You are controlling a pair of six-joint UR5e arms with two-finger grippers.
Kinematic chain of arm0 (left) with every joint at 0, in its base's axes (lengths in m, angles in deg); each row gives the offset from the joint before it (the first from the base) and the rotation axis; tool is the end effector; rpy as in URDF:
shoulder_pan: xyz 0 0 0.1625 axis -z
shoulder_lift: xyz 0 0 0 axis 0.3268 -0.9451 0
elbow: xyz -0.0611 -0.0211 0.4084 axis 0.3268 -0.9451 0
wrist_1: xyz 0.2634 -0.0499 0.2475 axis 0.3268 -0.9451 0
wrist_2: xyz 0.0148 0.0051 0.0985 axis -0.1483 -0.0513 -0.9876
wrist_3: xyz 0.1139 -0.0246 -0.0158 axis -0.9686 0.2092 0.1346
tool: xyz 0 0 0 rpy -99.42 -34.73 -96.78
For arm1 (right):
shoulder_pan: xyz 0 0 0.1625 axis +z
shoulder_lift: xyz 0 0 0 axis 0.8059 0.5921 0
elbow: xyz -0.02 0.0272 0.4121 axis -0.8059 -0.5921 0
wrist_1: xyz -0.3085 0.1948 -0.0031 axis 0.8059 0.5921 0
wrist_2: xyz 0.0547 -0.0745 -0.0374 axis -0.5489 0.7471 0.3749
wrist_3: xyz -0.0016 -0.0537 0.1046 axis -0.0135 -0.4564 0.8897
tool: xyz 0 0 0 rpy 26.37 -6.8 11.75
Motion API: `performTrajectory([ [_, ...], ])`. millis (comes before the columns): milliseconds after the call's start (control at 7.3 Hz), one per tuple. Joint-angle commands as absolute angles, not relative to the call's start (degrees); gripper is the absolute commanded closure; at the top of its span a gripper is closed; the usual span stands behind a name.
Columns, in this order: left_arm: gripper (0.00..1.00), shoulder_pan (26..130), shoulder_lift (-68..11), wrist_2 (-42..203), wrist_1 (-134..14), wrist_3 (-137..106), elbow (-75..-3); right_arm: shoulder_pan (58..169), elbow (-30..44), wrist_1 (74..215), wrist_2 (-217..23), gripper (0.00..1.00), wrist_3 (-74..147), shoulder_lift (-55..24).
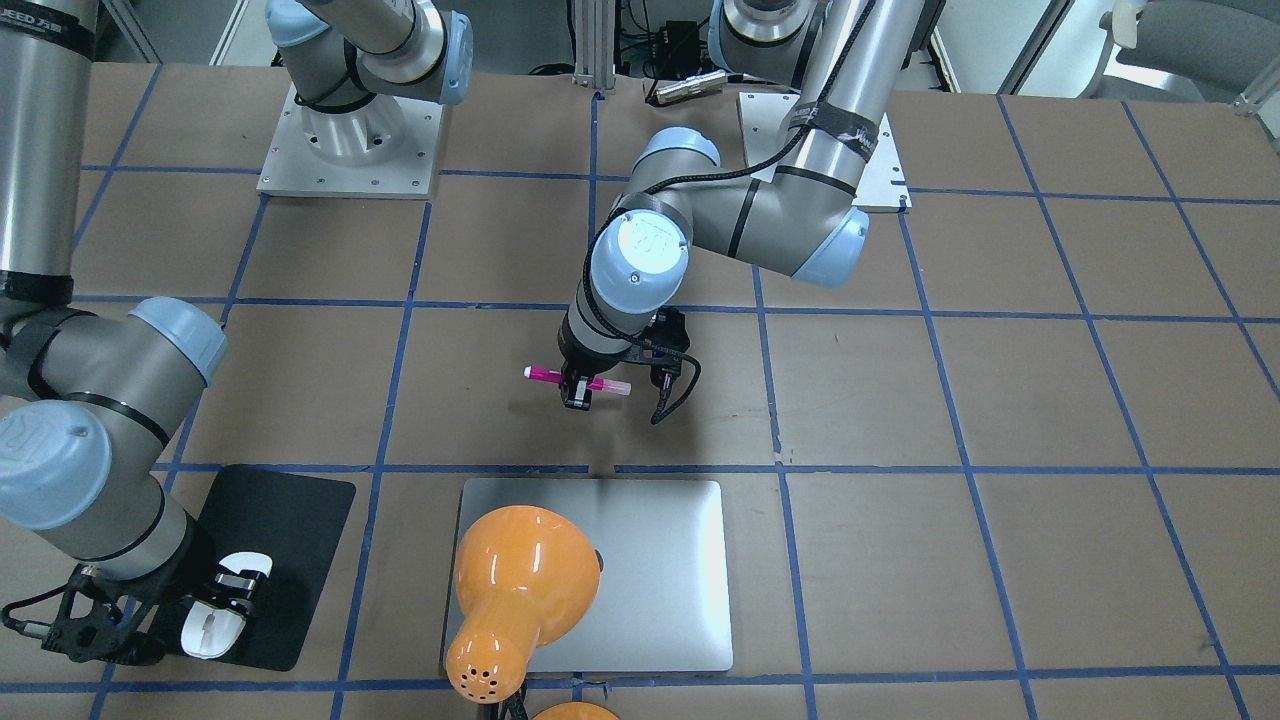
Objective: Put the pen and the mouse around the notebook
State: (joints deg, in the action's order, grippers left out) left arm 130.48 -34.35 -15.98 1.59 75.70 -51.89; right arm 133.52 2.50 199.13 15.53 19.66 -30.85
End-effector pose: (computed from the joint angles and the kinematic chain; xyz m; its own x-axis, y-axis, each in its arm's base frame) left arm -0.3463 -0.4352 0.2005 -0.0984 -0.9862 -0.1333 -0.9711 0.0659 0.2296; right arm 0.0203 -0.6509 0.2067 -0.9848 0.1730 -0.0134 0.1732 0.9755 -0.1358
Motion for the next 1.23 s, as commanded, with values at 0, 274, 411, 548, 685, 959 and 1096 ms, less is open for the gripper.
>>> performTrajectory([
  [0, 0.78, 130.43, -37.81, -19.15, 1.65, 75.75, -51.13, 133.67, 4.15, 197.88, 15.89, 0.49, 20.03, -30.73],
  [274, 0.39, 130.43, -38.53, -20.30, 2.18, 76.01, -49.90, 133.67, 4.16, 197.53, 15.80, 0.40, 19.76, -30.64],
  [411, 0.00, 130.43, -38.53, -22.92, 2.27, 75.67, -49.55, 133.67, 4.07, 197.61, 15.89, 0.31, 18.98, -30.64],
  [548, 0.00, 130.26, -37.75, -22.86, 2.35, 75.57, -49.28, 133.67, 3.98, 197.70, 15.71, 0.08, 18.88, -30.73],
  [685, 0.00, 129.74, -36.09, -22.60, 1.66, 75.40, -48.50, 133.67, 3.81, 197.62, 15.71, 0.00, 18.80, -30.64],
  [959, 0.00, 128.08, -31.35, -21.54, -5.23, 62.40, -47.53, 133.94, 3.28, 194.66, 15.71, 0.00, 18.71, -28.64],
  [1096, 0.00, 125.71, -27.84, -21.54, -11.64, 53.08, -46.22, 134.02, 3.37, 189.06, 15.80, 0.00, 18.79, -24.36],
])
